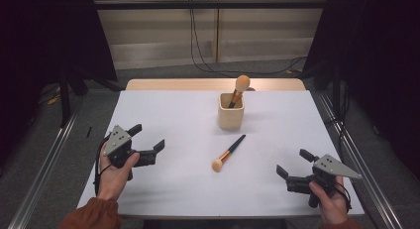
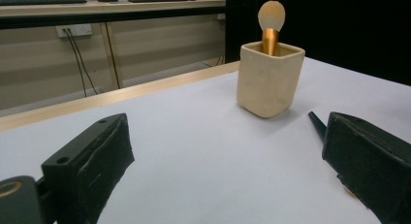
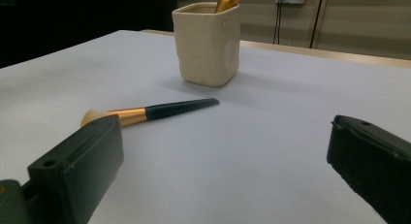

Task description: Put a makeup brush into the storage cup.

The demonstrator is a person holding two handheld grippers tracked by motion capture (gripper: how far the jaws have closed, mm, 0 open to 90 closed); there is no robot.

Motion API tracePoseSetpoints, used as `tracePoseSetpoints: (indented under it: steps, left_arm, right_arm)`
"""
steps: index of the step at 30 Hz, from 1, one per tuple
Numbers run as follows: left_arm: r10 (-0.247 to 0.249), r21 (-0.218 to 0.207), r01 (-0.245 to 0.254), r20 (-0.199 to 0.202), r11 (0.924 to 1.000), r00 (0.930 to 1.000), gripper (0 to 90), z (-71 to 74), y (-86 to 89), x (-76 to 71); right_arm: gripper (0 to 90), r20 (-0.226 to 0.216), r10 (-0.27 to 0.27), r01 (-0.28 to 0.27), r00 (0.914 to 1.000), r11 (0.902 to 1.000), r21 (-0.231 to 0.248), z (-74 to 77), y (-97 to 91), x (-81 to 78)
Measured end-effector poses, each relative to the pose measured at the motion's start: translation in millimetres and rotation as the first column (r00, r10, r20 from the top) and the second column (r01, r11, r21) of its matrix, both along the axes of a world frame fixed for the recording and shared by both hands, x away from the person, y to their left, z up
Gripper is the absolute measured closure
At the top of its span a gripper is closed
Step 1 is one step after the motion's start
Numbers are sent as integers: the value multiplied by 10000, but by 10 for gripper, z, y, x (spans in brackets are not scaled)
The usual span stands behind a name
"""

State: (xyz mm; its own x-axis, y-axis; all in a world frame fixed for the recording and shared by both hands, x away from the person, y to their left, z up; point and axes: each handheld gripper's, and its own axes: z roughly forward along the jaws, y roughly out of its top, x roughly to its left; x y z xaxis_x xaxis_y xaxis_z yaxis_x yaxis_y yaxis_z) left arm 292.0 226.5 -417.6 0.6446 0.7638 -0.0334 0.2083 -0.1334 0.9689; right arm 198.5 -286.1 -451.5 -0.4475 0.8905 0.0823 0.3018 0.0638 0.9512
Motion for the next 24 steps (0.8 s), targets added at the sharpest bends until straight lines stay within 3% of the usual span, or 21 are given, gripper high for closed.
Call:
tracePoseSetpoints:
  steps: [5,9,16,24]
  left_arm:
    - [296,20,-296,-206,9996,9994,41,-46,99,-70]
    - [642,234,-641,-43,9977,9979,43,-88,138,-158]
    - [493,125,-493,-25,9987,9988,42,-73,172,-268]
    - [234,273,-237,124,9993,9996,43,-159,231,-355]
  right_arm:
    - [0,15,-145,145,9999,9999,39,-6,1,29]
    - [0,104,-187,188,9998,9998,-30,-10,12,45]
    - [0,121,-175,175,9998,9998,-28,-10,1,42]
    - [0,127,-189,190,9997,9998,-24,-7,-13,29]
